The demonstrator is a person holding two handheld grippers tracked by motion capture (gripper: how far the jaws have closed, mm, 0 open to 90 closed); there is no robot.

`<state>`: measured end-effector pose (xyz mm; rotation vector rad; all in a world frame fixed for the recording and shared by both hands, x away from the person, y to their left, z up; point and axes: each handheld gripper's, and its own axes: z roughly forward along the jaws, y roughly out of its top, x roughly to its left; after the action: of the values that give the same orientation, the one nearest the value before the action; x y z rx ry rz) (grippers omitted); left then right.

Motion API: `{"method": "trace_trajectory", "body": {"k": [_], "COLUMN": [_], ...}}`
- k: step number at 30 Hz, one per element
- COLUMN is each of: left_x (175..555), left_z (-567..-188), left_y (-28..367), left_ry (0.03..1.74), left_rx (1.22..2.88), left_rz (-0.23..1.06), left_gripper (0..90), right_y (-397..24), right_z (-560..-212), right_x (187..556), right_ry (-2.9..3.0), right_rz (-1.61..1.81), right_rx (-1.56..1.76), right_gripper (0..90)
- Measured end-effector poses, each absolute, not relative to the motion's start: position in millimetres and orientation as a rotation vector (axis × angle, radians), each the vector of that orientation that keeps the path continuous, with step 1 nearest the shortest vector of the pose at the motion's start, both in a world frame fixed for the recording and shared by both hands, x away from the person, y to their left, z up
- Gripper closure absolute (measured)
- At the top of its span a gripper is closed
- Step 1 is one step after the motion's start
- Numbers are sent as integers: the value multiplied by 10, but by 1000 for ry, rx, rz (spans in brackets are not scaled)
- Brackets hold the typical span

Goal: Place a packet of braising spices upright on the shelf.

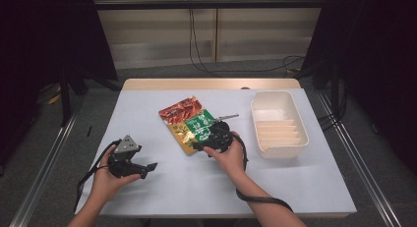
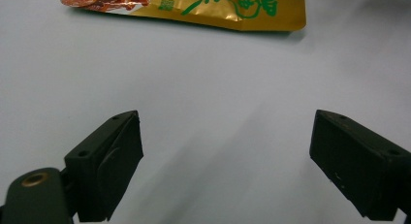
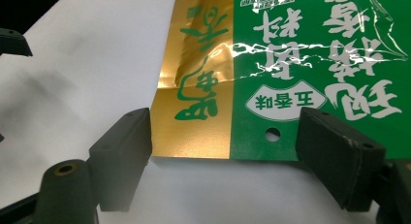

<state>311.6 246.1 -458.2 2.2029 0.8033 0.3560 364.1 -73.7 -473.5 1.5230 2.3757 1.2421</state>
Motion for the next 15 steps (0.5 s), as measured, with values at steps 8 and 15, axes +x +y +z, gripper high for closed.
{"method": "trace_trajectory", "body": {"k": [8, 15], "left_x": [3113, 3109], "left_z": [-4589, -4558], "left_y": [2453, 2473], "left_ry": [800, 802], "left_rx": [2196, 2225], "left_rz": [373, 375], "left_gripper": [116, 116], "right_y": [-736, -827], "right_z": [-4707, -4718], "right_x": [3697, 3630], "right_ry": [2361, 2351], "right_rz": [1238, 1223], "right_rx": [1544, 1563], "right_gripper": [234, 234]}}
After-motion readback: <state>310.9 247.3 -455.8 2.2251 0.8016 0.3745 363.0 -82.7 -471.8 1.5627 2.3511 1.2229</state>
